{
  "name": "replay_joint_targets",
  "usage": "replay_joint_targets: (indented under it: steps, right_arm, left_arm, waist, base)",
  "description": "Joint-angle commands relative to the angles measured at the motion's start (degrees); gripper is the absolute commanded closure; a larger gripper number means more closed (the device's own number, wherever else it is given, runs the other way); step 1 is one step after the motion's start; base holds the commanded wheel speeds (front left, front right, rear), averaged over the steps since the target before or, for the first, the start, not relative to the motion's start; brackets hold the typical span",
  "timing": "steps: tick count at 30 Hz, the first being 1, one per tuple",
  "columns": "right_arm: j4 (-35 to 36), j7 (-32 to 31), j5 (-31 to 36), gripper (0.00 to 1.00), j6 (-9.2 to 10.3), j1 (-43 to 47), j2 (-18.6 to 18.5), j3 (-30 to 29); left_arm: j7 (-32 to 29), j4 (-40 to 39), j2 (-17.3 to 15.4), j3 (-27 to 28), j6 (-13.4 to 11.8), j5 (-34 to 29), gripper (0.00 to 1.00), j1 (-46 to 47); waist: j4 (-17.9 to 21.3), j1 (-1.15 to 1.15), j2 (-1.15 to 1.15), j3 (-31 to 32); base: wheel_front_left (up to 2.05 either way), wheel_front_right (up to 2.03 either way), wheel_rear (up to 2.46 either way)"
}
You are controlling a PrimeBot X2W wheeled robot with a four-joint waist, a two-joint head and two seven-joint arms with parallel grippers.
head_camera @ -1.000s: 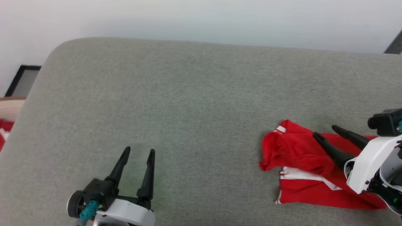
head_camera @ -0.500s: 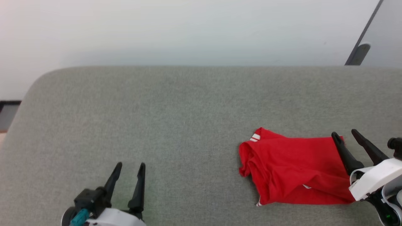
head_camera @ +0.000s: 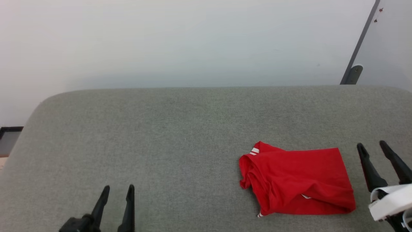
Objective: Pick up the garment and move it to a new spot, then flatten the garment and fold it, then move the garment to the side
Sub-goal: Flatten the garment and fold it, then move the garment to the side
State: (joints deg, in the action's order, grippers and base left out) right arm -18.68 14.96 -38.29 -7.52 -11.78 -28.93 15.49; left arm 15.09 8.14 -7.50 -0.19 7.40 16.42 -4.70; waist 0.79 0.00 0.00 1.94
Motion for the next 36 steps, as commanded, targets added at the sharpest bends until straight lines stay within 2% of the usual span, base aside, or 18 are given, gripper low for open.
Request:
replay_joint_targets:
  steps: [1,7,14,28,36]
  right_arm:
    - [1.45,0.25,1.23,0.0,0.08,1.76,0.73,-2.04]
    - [7.3,0.26,5.03,0.0,0.08,9.07,2.78,-8.65]
    - [12.1,0.27,8.18,0.0,0.07,15.34,4.49,-12.36]
    - [15.34,-1.18,9.42,0.0,0.08,17.7,6.4,-14.2]
    - [16.05,-3.34,9.3,0.0,0.08,17.26,5.5,-13.57]
  left_arm:
    - [0.05,-0.74,0.1,0.38,0.12,-0.52,0.0,-1.18]
    - [0.05,-3.52,0.94,1.04,0.12,-1.61,0.0,-4.52]
    - [0.05,-7.59,2.05,2.82,0.12,-2.56,0.0,-8.75]
    - [0.05,-9.23,2.34,2.94,0.12,-3.6,0.0,-9.38]
    - [0.05,-9.19,2.72,2.39,0.12,-3.79,0.0,-8.85]
  waist:
    - [-0.36,0.0,0.0,0.28]
    - [-1.45,0.0,0.0,0.59]
    - [-1.6,0.0,0.0,0.3]
    - [-1.61,0.0,0.0,-0.11]
    - [-1.92,0.0,0.0,-0.19]
  base:
    - [0.0,0.0,0.0]
    - [0.0,0.0,0.0]
    - [0.0,0.0,0.0]
    - [0.0,0.0,0.0]
    - [0.0,0.0,0.0]
